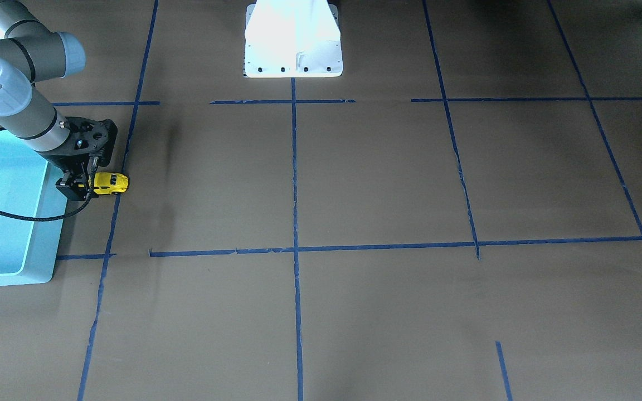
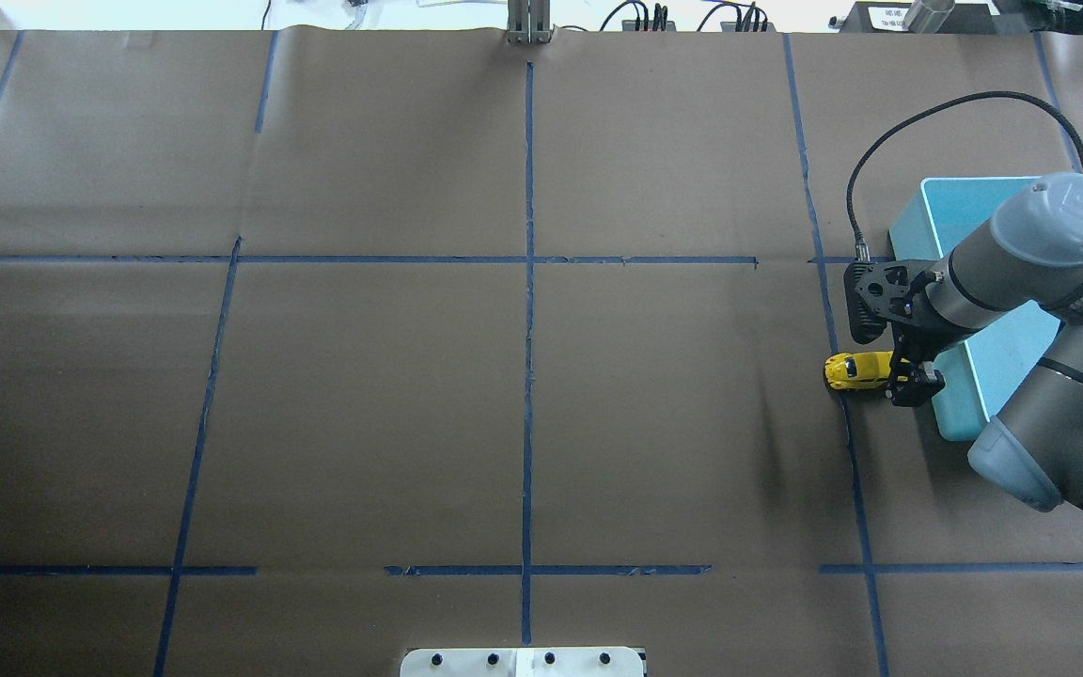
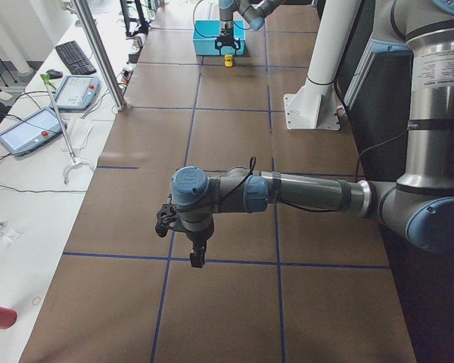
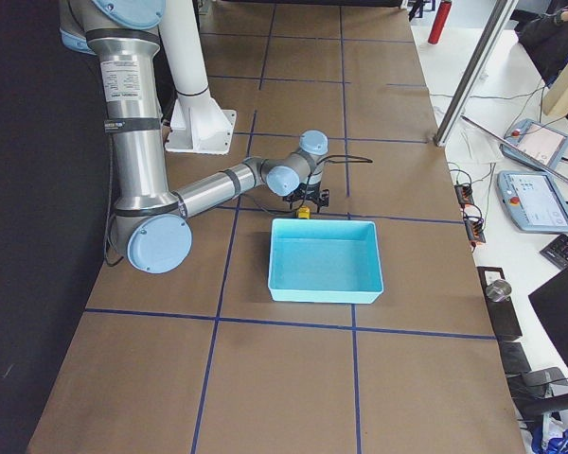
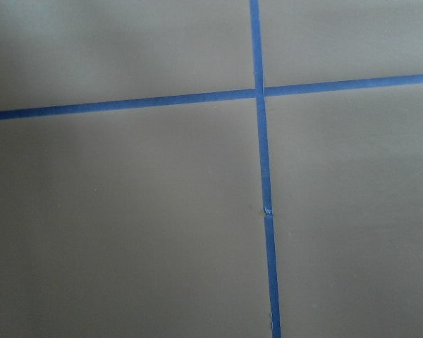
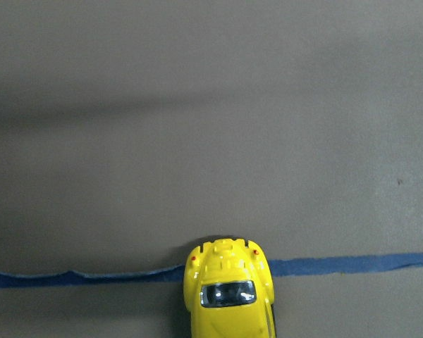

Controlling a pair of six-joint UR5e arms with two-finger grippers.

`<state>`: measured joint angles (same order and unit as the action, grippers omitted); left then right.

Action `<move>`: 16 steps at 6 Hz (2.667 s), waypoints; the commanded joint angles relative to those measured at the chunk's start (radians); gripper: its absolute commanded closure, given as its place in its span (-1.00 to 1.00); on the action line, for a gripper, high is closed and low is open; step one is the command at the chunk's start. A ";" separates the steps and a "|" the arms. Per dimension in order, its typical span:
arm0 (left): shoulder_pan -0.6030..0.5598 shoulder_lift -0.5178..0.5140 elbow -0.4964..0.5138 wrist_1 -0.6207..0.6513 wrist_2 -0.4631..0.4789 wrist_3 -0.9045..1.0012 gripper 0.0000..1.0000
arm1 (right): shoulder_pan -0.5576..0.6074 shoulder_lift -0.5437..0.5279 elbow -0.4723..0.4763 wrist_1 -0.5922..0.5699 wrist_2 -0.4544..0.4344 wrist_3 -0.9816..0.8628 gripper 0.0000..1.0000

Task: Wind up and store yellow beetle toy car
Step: 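Close the right gripper around the car's body, then lift the car with the right gripper over the bin rim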

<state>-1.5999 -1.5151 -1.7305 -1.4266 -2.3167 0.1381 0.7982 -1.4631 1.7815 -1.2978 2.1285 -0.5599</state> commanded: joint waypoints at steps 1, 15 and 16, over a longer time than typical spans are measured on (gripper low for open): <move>0.000 0.001 -0.003 0.000 -0.001 0.000 -1.00 | -0.005 -0.002 -0.011 0.000 -0.007 0.000 -1.00; 0.000 0.010 0.012 0.000 -0.009 0.003 -1.00 | 0.212 0.221 0.282 -0.609 0.007 -0.244 1.00; 0.000 0.010 -0.003 0.000 -0.009 0.003 -1.00 | 0.267 0.169 0.276 -0.618 0.005 -0.334 1.00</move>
<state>-1.6000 -1.5050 -1.7227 -1.4266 -2.3252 0.1411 1.0095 -1.2560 2.0581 -1.8974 2.1349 -0.8019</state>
